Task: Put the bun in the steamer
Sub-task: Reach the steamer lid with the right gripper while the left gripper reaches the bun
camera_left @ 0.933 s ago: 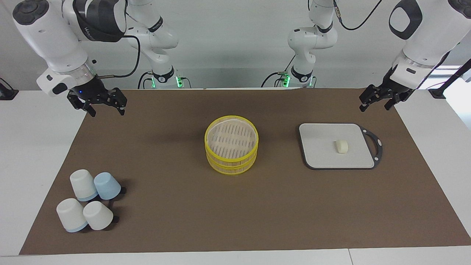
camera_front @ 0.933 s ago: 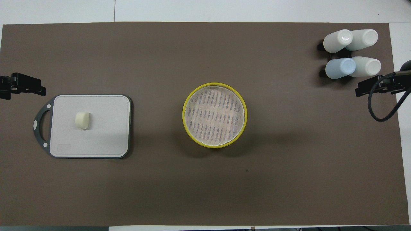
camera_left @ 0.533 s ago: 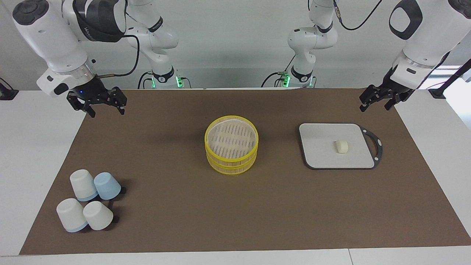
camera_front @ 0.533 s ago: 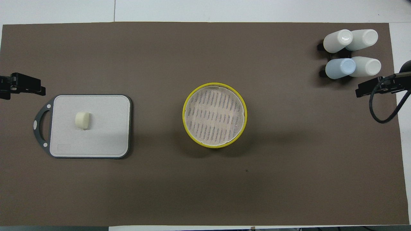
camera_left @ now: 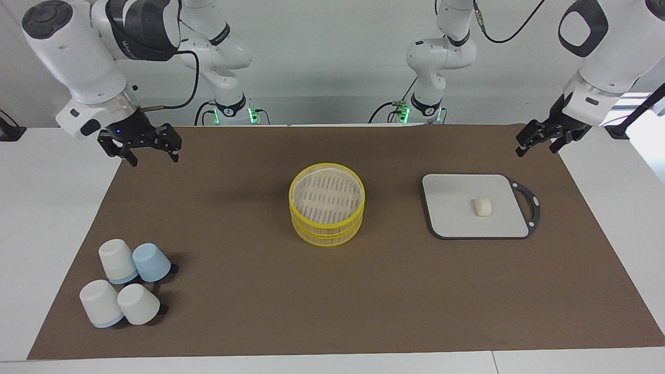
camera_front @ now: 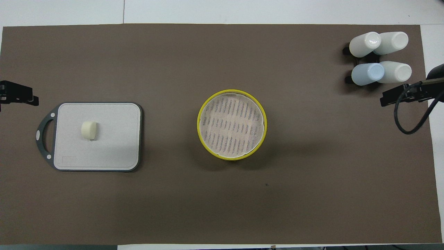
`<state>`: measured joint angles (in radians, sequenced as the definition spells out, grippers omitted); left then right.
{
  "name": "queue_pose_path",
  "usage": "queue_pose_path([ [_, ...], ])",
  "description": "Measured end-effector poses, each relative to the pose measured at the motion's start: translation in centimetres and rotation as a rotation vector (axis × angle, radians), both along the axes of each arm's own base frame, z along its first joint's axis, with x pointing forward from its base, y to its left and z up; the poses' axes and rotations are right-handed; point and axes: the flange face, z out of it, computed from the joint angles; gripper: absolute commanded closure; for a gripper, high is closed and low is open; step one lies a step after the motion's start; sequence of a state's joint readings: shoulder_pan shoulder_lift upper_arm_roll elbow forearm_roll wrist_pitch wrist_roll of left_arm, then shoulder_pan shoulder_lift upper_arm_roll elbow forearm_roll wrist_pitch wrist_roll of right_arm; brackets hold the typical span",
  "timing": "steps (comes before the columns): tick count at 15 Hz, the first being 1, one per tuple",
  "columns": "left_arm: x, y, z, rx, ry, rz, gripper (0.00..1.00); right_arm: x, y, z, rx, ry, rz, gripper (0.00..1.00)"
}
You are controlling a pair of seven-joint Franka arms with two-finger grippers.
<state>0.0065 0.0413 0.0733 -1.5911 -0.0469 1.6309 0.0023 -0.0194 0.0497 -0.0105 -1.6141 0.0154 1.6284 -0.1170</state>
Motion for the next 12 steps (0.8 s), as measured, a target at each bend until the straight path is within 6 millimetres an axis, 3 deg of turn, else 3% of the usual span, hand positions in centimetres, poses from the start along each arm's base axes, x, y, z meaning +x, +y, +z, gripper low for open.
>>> queue_pose_path([
  [2,0.2,0.5,-2.1,0.001,-0.016,0.011,0.00,0.3,3.6,-0.1,0.000,-0.016,-0.022,0.00],
  [5,0.0,-0.6,-6.7,0.000,0.001,-0.004,0.00,0.7,10.9,-1.1,0.002,-0.038,-0.078,0.00],
  [8,-0.1,-1.3,-10.7,0.002,-0.008,-0.013,0.00,0.9,18.2,-3.5,0.005,-0.046,-0.129,0.00],
  [12,-1.8,-1.5,-17.8,0.004,0.012,-0.024,0.00,0.8,28.9,-6.5,0.010,-0.050,-0.189,0.00],
])
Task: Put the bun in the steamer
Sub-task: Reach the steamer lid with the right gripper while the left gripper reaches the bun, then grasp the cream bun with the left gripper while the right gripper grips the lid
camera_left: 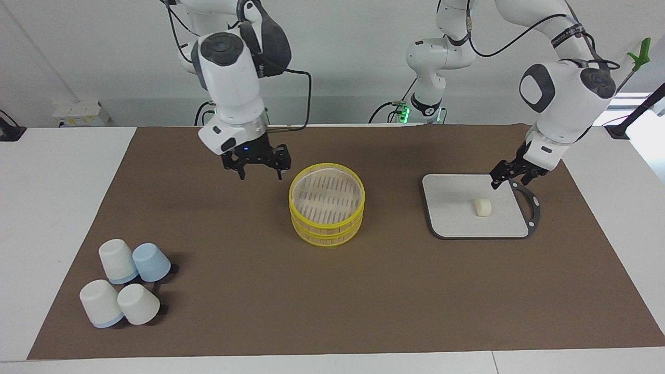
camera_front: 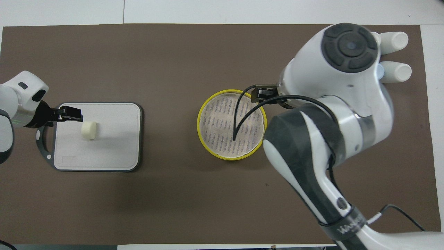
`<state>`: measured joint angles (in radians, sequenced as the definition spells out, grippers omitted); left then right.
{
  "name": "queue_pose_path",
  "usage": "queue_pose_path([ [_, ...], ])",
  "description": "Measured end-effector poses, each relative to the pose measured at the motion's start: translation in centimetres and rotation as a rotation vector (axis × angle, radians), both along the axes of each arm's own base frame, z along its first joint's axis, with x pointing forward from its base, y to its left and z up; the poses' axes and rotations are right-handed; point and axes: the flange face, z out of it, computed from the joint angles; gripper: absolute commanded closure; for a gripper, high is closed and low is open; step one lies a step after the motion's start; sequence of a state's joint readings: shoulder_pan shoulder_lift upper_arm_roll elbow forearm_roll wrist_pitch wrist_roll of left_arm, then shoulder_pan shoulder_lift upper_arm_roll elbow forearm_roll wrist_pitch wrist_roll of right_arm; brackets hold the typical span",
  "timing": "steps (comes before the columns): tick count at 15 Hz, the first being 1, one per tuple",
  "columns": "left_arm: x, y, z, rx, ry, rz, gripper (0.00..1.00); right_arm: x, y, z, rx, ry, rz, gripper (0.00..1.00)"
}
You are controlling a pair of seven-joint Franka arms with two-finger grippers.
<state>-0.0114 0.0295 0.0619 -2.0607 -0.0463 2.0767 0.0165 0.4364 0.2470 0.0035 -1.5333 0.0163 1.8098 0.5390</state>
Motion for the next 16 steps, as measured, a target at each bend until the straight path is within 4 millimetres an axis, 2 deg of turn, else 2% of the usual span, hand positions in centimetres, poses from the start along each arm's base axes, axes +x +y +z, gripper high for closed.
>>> queue_pose_path([
  [4,-1.2,-0.2,-4.2,0.003,0.006,-0.020,0.00,-0.1,7.7,-2.5,-0.002,0.007,-0.025,0.00],
  [7,-1.2,-0.3,-5.5,0.005,0.001,-0.048,0.00,-0.3,13.5,-4.7,0.001,0.006,-0.080,0.00],
  [9,-0.9,-0.2,-5.7,0.008,-0.020,-0.069,0.00,-0.4,16.6,-6.3,0.000,0.002,-0.082,0.00],
  [13,-0.5,0.1,-6.2,0.013,-0.047,-0.107,0.00,-1.1,20.0,-8.5,-0.009,-0.023,-0.036,0.01],
  [16,-0.2,0.1,-7.3,0.016,-0.047,-0.114,0.00,-0.9,20.6,-9.4,0.011,-0.047,-0.030,0.05],
])
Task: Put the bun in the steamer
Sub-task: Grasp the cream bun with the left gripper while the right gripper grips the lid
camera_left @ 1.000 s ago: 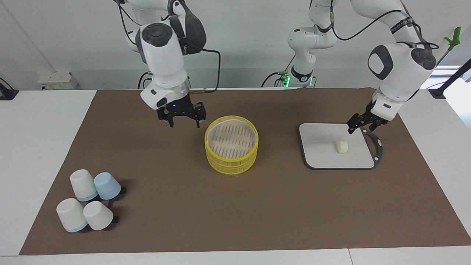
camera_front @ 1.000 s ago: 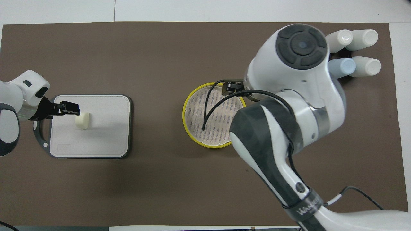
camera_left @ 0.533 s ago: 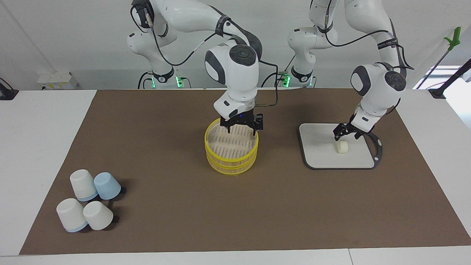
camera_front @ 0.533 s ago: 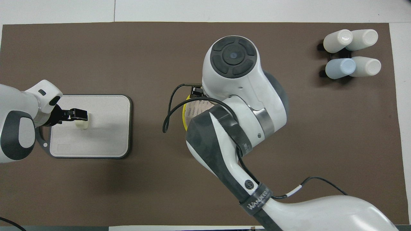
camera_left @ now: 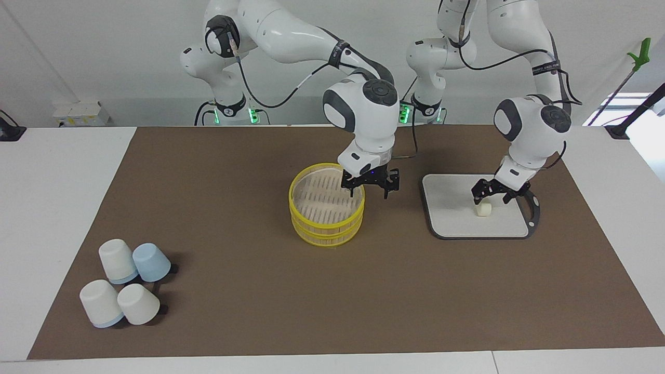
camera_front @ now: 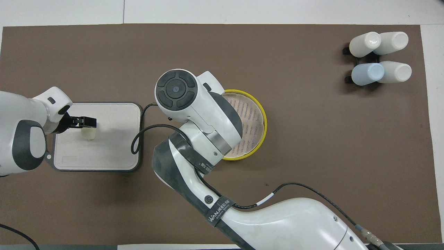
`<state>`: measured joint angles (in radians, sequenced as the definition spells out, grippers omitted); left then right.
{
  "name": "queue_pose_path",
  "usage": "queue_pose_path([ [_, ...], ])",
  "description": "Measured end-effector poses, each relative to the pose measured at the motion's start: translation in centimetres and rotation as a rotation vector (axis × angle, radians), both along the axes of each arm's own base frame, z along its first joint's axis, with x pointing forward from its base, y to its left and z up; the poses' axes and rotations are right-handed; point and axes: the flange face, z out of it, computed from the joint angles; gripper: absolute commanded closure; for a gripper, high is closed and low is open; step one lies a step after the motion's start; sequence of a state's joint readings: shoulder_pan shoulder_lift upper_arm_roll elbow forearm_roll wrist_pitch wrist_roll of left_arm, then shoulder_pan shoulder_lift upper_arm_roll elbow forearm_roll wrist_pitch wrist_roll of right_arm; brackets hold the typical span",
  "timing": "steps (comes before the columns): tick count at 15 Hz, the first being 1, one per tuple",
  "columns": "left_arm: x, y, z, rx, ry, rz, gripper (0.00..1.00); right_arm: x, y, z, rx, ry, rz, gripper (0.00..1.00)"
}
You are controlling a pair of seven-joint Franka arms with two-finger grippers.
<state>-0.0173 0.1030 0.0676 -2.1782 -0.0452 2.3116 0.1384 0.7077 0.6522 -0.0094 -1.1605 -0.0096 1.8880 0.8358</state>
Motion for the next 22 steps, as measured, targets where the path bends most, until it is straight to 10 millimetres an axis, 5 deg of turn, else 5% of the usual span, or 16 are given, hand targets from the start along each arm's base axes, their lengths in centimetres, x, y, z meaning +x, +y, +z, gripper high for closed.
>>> queue_pose_path([
  [6,0.4,0.0,-2.8,0.004,0.019,-0.002,0.05,-0.3,-0.3,-3.7,0.002,-0.003,0.001,0.09],
  [8,0.3,-0.1,-2.8,0.003,0.025,-0.004,0.09,-0.8,-0.5,-4.4,-0.007,0.011,0.003,0.22],
  [9,0.2,-0.1,-2.9,0.003,0.033,-0.004,0.11,-1.1,-0.5,-4.3,-0.013,0.019,0.005,0.36],
  [11,0.0,-0.2,-3.1,0.001,0.052,-0.005,0.14,-2.0,-0.1,-4.0,-0.029,0.039,0.017,0.95],
  [12,0.0,-0.2,-3.1,0.001,0.054,-0.006,0.16,-2.5,0.1,-3.8,-0.038,0.050,0.024,1.00],
  [14,0.0,-0.2,-3.1,0.001,0.058,-0.006,0.20,-3.2,0.4,-3.6,-0.048,0.061,0.033,1.00],
  [19,0.0,-0.3,-3.1,0.001,0.059,0.011,0.54,-3.0,0.0,-3.4,-0.062,0.055,0.037,1.00],
  [22,0.0,-0.3,-3.1,0.001,0.060,0.017,0.60,-2.8,-0.2,-2.7,-0.067,0.061,0.032,1.00],
])
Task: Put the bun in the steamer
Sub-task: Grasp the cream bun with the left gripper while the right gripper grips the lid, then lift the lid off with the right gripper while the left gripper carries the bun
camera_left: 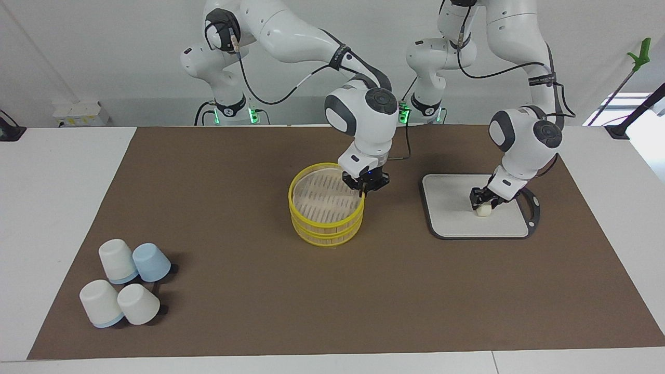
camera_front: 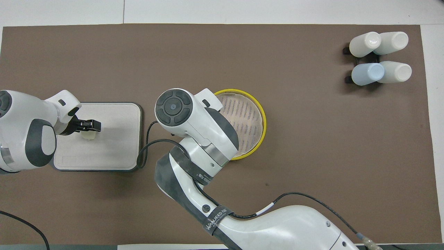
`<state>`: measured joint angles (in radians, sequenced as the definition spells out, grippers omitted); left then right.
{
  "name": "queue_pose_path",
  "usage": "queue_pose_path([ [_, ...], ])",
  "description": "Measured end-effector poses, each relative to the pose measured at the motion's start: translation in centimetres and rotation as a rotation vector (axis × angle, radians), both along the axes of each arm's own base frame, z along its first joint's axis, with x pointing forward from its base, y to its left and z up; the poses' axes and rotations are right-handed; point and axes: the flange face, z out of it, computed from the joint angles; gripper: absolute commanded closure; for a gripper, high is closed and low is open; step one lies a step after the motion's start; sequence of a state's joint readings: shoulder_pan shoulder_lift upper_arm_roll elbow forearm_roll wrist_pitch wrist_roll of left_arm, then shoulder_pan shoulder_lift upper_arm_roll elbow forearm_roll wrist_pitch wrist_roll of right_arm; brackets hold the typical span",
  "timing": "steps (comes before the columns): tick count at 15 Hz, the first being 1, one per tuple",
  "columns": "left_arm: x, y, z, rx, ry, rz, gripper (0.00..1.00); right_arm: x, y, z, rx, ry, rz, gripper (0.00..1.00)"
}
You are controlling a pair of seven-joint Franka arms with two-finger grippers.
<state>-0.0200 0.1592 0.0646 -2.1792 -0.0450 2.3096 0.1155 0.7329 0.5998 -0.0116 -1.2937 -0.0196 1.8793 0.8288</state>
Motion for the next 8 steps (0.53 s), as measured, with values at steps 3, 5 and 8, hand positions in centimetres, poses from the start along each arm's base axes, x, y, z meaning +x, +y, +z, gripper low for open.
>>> queue_pose_path([
  [3,0.0,0.0,0.0,0.000,0.000,0.001,0.62,0.4,-1.2,3.5,-0.014,0.014,-0.024,1.00],
  [5,0.0,0.0,0.1,0.000,0.001,0.002,0.62,1.3,-2.5,7.2,0.030,0.010,-0.052,1.00],
  [8,0.6,0.0,1.2,-0.002,0.011,0.011,0.62,3.4,-6.6,11.3,0.052,0.007,-0.004,1.00],
])
